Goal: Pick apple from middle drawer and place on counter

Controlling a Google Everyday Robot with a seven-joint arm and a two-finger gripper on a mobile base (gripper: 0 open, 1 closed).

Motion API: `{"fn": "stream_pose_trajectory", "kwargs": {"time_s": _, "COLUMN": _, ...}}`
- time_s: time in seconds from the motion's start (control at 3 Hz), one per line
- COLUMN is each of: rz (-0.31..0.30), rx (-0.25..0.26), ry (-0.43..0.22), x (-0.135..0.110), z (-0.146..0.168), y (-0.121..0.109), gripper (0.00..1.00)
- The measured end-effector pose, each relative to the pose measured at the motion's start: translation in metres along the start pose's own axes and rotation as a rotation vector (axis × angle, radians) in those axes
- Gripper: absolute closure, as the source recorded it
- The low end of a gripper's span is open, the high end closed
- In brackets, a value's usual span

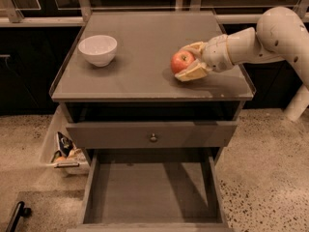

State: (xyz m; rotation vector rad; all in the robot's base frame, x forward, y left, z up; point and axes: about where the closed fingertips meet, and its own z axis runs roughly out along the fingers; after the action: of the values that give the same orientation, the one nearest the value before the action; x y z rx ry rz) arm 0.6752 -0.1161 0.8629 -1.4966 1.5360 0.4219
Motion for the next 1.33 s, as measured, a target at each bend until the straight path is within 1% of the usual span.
{"fn": "stream_pose_trajectory", "kwargs": {"time_s": 0.67, "rz": 0.0, "rx": 0.0, "ry": 0.0, "x": 0.0, "z": 0.0001, "y": 0.0, "gripper": 0.12}}
{"fn": "stream_pose_trajectory", "kwargs": {"time_s": 1.0, "rz": 0.0, "rx": 0.0, "ry": 0.0, "x": -0.0001, "z": 0.0002, "y": 0.0001, "gripper": 0.0}}
{"fn": "stream_pose_trajectory", "kwargs": {"time_s": 1.33, "rz": -0.004, "rx": 0.003, "ry": -0.001, "x": -0.0038, "z": -0.0026, "y": 0.0012, "gripper": 0.0}}
